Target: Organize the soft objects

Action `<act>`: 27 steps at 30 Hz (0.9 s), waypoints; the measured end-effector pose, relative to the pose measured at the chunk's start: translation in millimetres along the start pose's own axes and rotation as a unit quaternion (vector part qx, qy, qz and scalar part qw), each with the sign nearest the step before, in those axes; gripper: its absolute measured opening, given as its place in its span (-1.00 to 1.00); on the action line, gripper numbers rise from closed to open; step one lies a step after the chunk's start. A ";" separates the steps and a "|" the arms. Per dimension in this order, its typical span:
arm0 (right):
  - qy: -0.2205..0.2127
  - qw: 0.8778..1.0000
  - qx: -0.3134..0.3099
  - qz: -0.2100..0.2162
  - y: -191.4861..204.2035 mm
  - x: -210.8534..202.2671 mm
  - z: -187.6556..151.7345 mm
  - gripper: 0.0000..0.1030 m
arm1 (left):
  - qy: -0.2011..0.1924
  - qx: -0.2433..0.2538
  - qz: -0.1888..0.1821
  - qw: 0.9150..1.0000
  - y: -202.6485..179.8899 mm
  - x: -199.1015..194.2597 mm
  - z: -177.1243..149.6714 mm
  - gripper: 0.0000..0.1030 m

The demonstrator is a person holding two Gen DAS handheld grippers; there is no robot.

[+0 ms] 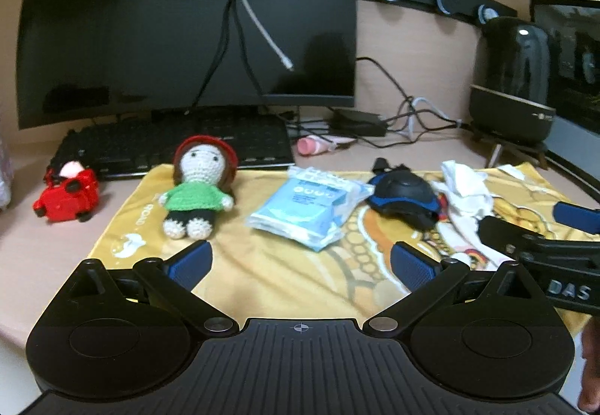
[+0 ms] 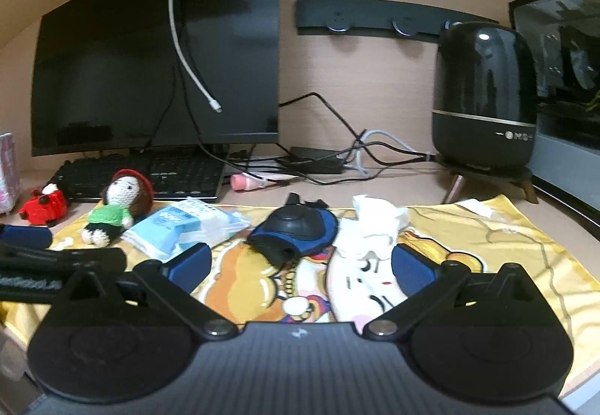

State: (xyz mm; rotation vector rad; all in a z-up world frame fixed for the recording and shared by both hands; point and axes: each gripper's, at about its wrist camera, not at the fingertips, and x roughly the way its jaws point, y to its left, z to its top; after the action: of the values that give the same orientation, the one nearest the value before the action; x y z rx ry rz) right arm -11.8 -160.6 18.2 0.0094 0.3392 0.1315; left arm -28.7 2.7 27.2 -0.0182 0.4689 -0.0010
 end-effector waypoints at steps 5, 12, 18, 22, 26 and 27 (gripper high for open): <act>0.004 1.000 -0.003 -0.009 1.9 -0.7 -1.0 1.00 | 0.000 0.005 -0.005 1.000 -0.7 0.4 -0.4 1.00; 0.004 1.000 -0.007 0.005 2.5 -0.9 -1.0 1.00 | 0.008 0.000 0.009 1.000 3.1 5.2 -0.4 1.00; 0.008 1.000 -0.006 0.008 2.8 0.6 -1.0 1.00 | 0.012 -0.001 0.012 1.000 2.7 6.5 -0.7 1.00; 0.009 1.000 -0.002 0.011 1.6 -0.3 -0.5 1.00 | 0.018 0.000 0.008 1.000 2.1 8.1 -1.1 1.00; 0.009 1.000 -0.003 0.012 2.2 -0.6 -0.4 1.00 | 0.028 0.003 0.012 1.000 -0.5 11.7 -2.0 1.00; 0.010 1.000 -0.003 0.014 2.3 -0.2 -0.6 1.00 | 0.030 0.005 0.015 0.999 -1.5 12.2 -2.1 1.00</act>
State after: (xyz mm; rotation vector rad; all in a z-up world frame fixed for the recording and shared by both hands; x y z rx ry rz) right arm -12.5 -158.3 17.8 0.0071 0.3589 0.1595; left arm -18.7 1.2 19.8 -0.0008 0.5282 0.0247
